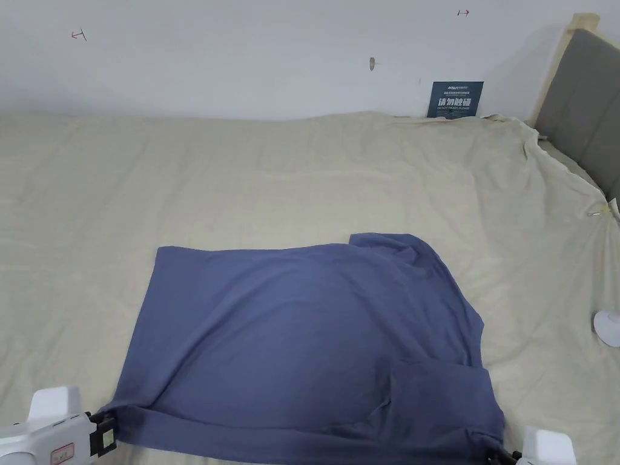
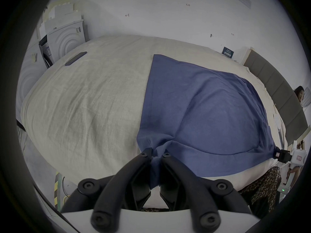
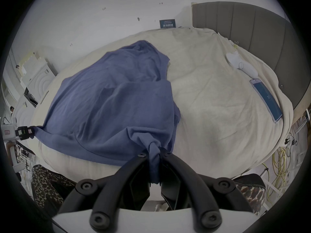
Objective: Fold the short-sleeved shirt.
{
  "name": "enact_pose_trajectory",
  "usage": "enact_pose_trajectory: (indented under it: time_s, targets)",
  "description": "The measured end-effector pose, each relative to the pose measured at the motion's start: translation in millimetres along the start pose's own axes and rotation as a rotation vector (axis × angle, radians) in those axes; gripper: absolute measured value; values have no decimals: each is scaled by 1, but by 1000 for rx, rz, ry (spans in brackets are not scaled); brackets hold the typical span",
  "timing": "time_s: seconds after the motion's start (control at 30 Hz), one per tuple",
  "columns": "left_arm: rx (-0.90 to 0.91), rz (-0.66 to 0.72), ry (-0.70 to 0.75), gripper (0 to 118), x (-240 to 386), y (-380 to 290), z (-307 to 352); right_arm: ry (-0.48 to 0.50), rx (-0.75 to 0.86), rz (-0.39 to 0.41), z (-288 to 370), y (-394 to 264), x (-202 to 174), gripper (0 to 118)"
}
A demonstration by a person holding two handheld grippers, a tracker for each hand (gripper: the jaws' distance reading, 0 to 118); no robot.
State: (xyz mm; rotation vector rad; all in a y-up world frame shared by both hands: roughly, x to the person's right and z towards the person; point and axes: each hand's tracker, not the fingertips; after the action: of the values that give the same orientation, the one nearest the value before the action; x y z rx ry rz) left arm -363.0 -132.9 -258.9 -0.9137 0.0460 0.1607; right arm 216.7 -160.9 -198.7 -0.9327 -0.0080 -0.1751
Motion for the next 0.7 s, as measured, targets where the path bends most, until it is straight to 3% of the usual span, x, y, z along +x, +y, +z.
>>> enact_pose_trajectory:
  time_s: [0.2, 0.43, 0.7]
  targets:
    - [48, 110, -44, 5, -11, 13, 3, 25, 77, -4, 22, 27, -3, 6]
    - [113, 124, -63, 5, -7, 57, 0, 49, 169, -38, 28, 90, -12, 5]
    - [119, 69, -10, 5, 8, 101, -43, 12, 172, 39, -18, 158, -29, 6]
